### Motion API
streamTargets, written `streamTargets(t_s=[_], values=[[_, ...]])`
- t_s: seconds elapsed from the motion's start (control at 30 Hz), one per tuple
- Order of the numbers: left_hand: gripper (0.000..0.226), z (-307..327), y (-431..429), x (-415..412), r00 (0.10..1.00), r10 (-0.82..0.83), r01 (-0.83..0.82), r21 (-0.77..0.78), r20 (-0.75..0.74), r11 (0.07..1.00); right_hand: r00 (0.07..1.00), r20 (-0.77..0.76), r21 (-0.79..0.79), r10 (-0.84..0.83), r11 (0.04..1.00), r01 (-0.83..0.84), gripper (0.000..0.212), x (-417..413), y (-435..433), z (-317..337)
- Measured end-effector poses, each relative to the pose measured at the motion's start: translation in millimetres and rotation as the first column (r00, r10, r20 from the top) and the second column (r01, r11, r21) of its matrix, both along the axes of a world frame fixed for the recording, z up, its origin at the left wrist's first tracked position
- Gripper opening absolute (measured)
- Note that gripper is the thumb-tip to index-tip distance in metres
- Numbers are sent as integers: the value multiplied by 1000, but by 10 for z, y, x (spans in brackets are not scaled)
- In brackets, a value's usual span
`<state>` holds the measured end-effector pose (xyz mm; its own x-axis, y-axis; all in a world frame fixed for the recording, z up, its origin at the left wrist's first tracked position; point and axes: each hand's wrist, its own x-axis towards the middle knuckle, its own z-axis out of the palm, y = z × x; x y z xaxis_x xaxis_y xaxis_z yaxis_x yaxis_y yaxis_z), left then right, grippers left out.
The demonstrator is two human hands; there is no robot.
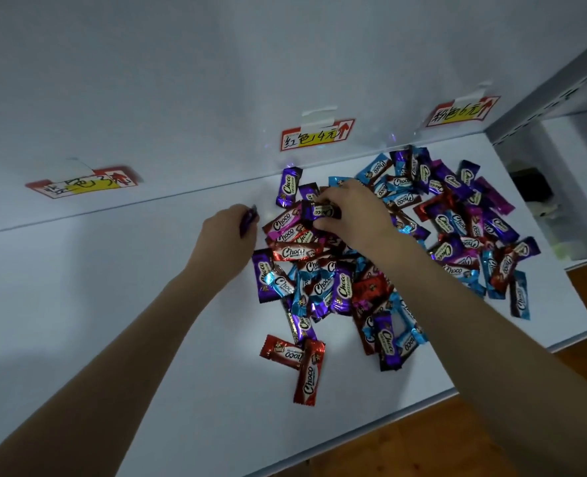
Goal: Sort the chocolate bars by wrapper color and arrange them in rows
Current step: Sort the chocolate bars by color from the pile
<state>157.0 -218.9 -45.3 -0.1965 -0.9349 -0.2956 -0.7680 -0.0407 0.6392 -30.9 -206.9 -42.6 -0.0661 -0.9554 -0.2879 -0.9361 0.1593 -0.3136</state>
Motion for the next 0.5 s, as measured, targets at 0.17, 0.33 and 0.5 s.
streamTargets(t_s=[0.17,0.33,0.5], values=[[25,-134,-321,-382,998,-4,7,-54,55,999,867,386,-93,-315,922,376,32,-140,353,114],[51,-217,-469,-615,975,2,13,-66,220,998,671,585,19,-456,834,551,17,-373,677,152],[26,-202,-430,-504,987,-49,56,-44,154,997,692,551,43,-466,844,534,7,-365,680,74]])
